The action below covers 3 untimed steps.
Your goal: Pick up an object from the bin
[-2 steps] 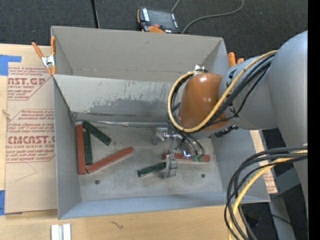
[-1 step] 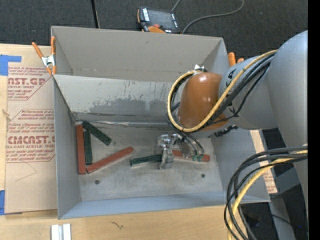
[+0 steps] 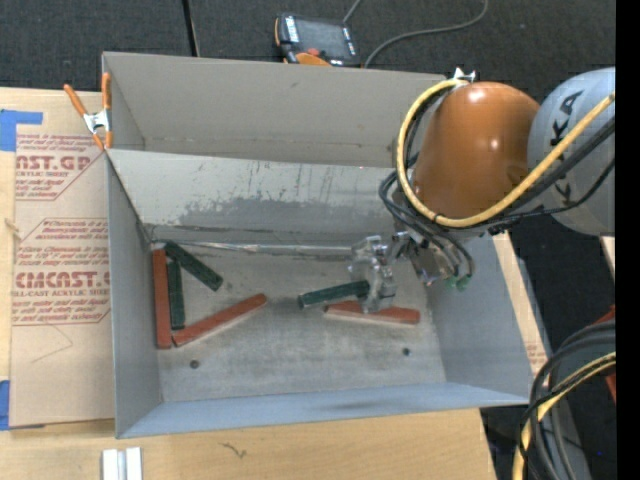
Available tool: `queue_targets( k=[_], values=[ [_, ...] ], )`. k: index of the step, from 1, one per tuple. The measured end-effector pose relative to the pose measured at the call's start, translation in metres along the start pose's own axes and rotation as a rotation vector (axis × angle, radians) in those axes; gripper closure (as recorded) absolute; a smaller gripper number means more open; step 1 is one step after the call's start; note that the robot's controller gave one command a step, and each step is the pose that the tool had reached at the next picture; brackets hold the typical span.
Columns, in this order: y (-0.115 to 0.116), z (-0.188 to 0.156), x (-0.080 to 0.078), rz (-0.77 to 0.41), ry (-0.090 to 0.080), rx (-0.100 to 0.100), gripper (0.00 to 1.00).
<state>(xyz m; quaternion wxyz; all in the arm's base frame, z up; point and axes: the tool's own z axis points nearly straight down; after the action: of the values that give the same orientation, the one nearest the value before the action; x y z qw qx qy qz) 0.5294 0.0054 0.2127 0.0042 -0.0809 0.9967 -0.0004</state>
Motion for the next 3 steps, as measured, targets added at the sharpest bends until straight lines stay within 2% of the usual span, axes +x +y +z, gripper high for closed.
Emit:
queue_targets(
  k=[1,2,3],
  values=[
    [0.001,0.005,0.001,0.0,0.008,-0.002,0.0],
    [-0.018,0.144,0.022,-0.057,0.007,-0.004,0.0],
    [-0.002,0.094,0.011,-0.457,0.004,-0.003,0.0]
  ],
)
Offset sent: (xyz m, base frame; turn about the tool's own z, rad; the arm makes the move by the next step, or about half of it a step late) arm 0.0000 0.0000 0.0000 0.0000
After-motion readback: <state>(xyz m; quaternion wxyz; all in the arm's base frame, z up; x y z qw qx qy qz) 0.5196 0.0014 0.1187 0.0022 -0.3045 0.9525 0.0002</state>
